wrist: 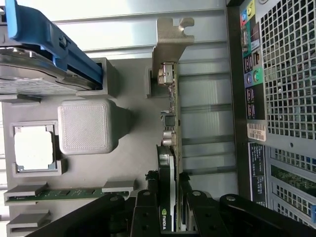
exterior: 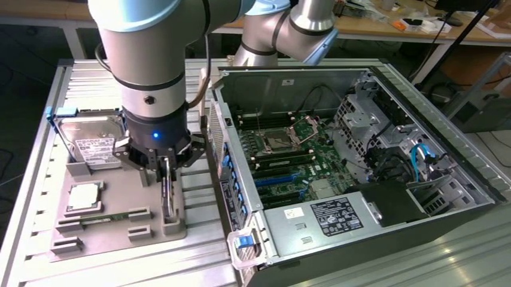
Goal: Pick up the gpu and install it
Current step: 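Pick up the gpu and move the gpu toward the slot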
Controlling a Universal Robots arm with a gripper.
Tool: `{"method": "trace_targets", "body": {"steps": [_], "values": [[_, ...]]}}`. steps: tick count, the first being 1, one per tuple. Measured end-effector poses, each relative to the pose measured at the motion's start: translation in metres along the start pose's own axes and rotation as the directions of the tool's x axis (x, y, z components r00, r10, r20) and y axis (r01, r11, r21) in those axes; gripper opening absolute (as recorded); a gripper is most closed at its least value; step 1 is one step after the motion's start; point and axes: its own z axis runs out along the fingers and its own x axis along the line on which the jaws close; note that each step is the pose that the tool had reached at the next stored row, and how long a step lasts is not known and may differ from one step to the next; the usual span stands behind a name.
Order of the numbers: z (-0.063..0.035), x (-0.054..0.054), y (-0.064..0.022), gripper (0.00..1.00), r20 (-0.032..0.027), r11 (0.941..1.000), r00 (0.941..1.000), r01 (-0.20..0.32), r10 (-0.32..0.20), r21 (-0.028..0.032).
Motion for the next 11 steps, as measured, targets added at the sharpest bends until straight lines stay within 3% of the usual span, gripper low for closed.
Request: {"method": "trace_targets", "body": {"steps": [6,11], "values": [[-0.0123,0.0,0.0005,0.27,0.0,1.0,1.0,0.0,0.0,0.0],[-0.0129,0.0,0.0005,0.27,0.0,1.0,1.0,0.0,0.0,0.0005]]}}
